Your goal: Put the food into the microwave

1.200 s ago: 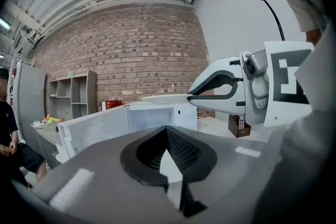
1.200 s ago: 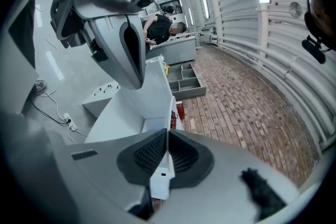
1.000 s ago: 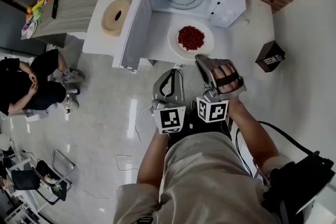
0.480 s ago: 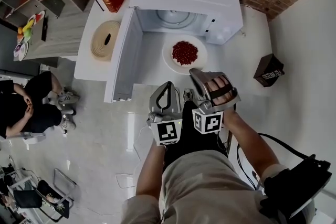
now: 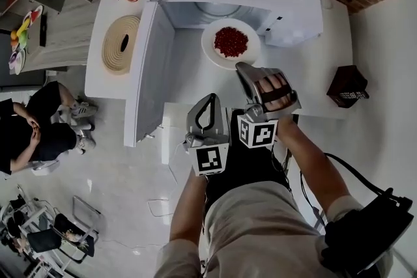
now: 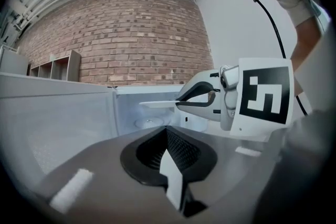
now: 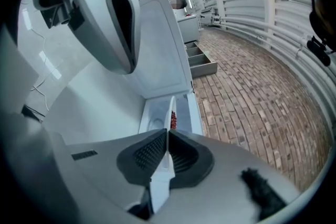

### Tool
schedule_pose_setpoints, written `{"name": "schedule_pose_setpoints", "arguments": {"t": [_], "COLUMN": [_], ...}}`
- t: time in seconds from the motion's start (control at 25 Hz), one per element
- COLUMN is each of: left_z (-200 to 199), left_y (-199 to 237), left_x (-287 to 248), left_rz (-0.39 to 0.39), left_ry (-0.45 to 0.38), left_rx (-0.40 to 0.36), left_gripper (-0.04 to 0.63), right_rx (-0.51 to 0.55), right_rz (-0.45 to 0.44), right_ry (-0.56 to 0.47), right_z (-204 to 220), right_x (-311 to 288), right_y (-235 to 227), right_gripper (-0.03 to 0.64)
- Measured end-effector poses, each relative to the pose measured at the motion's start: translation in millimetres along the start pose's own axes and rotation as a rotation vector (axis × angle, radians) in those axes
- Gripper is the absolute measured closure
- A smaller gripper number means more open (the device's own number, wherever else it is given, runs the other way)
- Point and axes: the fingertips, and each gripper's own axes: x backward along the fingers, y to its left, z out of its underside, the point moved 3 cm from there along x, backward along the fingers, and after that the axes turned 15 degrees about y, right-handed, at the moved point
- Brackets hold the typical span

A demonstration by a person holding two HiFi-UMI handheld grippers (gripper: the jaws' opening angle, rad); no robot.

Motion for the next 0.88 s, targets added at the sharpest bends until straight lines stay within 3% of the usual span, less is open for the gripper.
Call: {"name": "schedule_pose_setpoints", "arguments": {"t": [0.44, 0.88], "left_z": [2.3, 0.2], "left_y": [21.4, 30.0], "left_x": [-55.4, -65.1], "left_rz": [0.000, -0.017], "left_ry": [0.008, 0.003], "left_rx": [0.000, 0.028], "left_gripper": [0.589, 0.589], "right_rx": [-0.014, 0.005], "right_rz": [-0.019, -0.047], "right_ry": [0.017, 0.032], "right_z": [2.3, 3.3], "right_x": [-57.0, -82.5], "right_y": [10.7, 18.3], "right_gripper": [0.597, 0.597]}}
